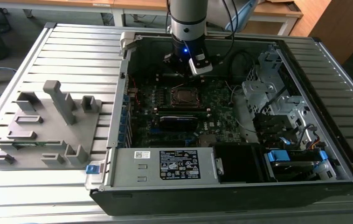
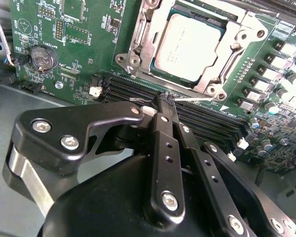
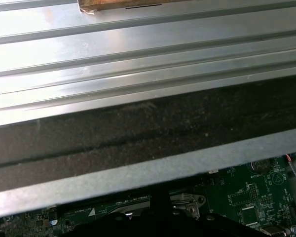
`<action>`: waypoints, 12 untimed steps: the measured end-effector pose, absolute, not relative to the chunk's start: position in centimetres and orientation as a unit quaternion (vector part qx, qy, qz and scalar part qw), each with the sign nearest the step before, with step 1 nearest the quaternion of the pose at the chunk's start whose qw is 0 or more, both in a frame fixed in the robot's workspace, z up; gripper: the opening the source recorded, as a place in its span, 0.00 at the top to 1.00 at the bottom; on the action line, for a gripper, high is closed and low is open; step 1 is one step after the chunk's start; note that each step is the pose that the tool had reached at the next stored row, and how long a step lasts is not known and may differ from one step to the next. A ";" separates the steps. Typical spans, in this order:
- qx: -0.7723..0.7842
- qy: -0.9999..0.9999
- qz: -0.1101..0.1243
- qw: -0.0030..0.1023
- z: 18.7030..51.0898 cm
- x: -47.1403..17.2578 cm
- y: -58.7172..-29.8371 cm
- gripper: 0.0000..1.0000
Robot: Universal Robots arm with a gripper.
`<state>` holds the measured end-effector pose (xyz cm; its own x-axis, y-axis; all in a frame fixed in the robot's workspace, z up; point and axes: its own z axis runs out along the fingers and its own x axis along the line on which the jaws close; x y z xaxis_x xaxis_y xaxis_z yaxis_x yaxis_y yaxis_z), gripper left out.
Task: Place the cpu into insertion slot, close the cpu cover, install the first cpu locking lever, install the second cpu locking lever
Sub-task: 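Install the first cpu locking lever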
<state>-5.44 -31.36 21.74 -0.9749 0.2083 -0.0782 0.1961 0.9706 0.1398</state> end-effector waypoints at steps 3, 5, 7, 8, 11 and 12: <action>0.102 0.992 0.066 0.046 21.7 -5.4 -31.4 0.89; 0.102 0.992 0.066 0.046 21.7 -5.3 -31.4 0.89; 0.102 0.992 0.066 0.046 21.7 -5.3 -31.4 0.89; 0.102 0.992 0.066 0.046 21.7 -5.3 -31.4 0.89; 0.102 0.992 0.066 0.046 21.7 -5.2 -31.4 0.89; 0.102 0.992 0.066 0.046 21.7 -5.2 -31.3 0.89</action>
<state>-5.24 -31.33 21.72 -0.9749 0.2082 -0.0782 0.1961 0.9706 0.1398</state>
